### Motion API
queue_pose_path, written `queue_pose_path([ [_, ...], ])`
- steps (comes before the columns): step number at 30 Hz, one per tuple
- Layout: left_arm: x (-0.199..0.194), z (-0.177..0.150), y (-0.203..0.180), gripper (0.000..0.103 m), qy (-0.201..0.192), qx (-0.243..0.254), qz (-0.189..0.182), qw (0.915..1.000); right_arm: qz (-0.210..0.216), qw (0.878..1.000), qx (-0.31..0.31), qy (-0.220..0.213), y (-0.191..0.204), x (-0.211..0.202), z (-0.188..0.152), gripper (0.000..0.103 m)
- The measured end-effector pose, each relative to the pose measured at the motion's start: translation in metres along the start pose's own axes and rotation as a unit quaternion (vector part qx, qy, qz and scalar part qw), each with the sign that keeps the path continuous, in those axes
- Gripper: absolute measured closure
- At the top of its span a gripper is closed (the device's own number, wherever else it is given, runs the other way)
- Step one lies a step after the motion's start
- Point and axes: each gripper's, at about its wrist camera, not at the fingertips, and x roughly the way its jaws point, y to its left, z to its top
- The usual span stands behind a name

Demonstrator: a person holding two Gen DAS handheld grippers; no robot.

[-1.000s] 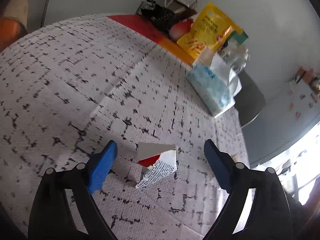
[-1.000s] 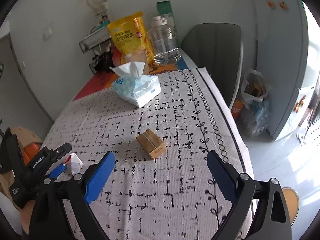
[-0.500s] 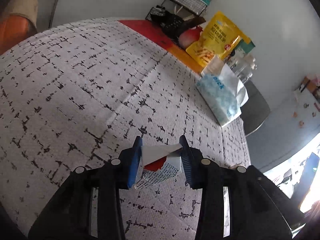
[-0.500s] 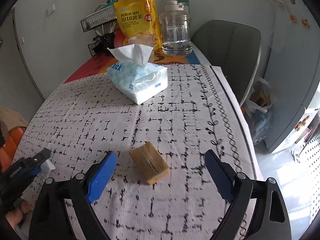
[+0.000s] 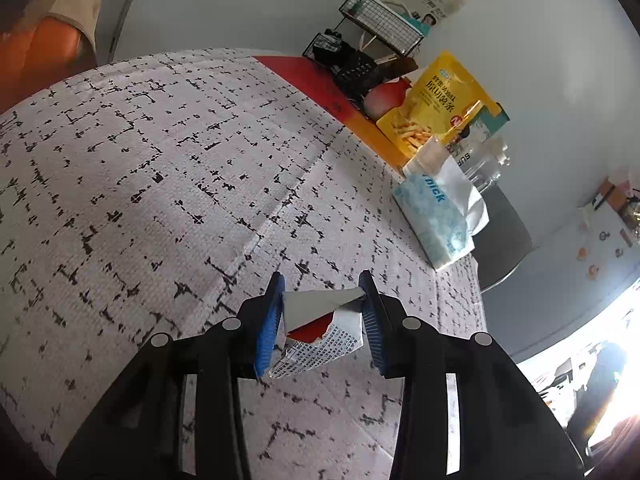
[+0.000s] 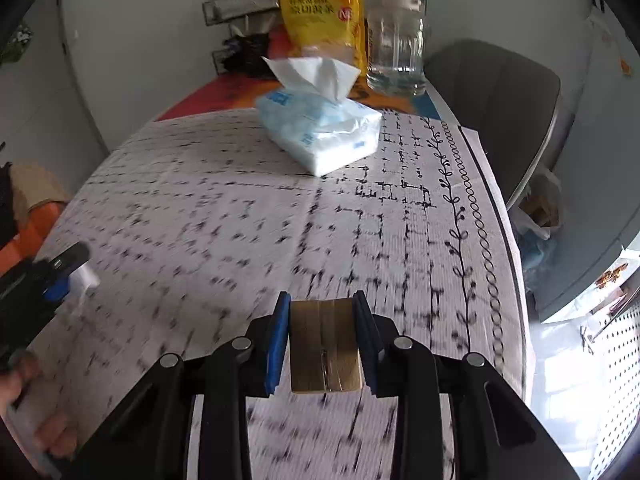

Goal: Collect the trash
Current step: 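Carry the paper scrap and cardboard block over the trash bin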

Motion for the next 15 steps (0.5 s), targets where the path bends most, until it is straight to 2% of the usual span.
queue_pose_path([
  [6, -0.015, -0.015, -0.019, 0.065, 0.001, 0.025, -0.014, 0.9996, 0.009, 0.999, 0.033, -0.032, -0.01, -0.045, -0.028, 0.071],
  [15, -0.033, -0.039, -0.066, 0.065, 0.013, 0.075, -0.066, 0.9949, -0.006, 0.988, 0.13, -0.085, -0.056, -0.11, -0.079, 0.071],
])
